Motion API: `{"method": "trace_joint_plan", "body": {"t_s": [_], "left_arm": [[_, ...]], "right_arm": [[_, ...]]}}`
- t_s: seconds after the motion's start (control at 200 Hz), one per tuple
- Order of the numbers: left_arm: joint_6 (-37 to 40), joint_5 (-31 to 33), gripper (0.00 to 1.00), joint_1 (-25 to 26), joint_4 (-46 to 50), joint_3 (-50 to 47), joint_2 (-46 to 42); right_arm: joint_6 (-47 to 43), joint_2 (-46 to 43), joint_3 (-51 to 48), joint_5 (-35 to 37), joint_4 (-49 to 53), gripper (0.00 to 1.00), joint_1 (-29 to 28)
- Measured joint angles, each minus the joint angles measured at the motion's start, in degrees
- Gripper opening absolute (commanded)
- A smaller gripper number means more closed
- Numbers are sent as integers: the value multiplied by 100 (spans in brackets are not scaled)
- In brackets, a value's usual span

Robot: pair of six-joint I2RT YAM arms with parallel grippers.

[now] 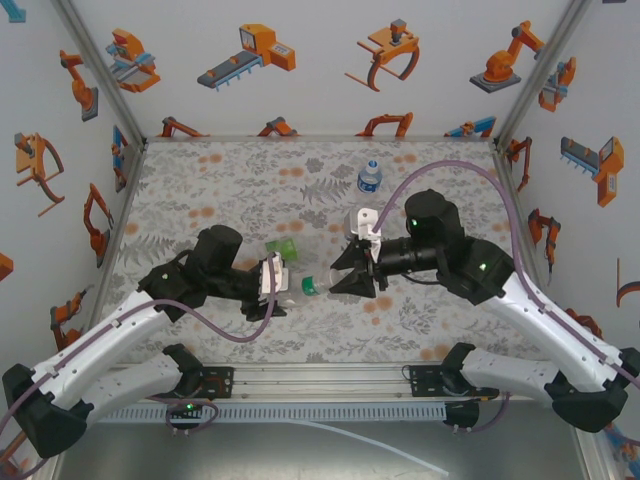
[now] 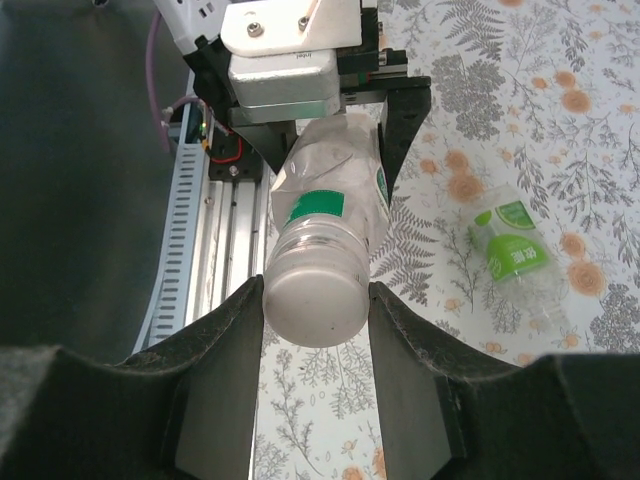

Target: Screw on the bottle caps

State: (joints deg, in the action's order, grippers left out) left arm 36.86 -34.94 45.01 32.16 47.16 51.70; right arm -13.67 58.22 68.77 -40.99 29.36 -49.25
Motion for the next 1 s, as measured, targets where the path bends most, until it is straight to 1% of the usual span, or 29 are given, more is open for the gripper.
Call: {"method": "trace_joint_plan", "body": {"t_s": [0.401,0.531,0.696,0.896,1.001], "left_arm": [[-129,-109,0,-4,133,0,7],[-164,-205,0,-4,146,0,7],[-225,-363,0,-4,109,0,2],[-295,-420,0,-4,109,-2,24],[-348,-391,0,-4,50,-2,39]], "right_arm": [[-258,55,50,116,85,15,-116],[-365,55,63,44,96,12,-122],[-507,55,122,-37,127,11,-160],[-564,52,127,-31,129,5,-186],[-358,55,127,111,127,1,-192]]}}
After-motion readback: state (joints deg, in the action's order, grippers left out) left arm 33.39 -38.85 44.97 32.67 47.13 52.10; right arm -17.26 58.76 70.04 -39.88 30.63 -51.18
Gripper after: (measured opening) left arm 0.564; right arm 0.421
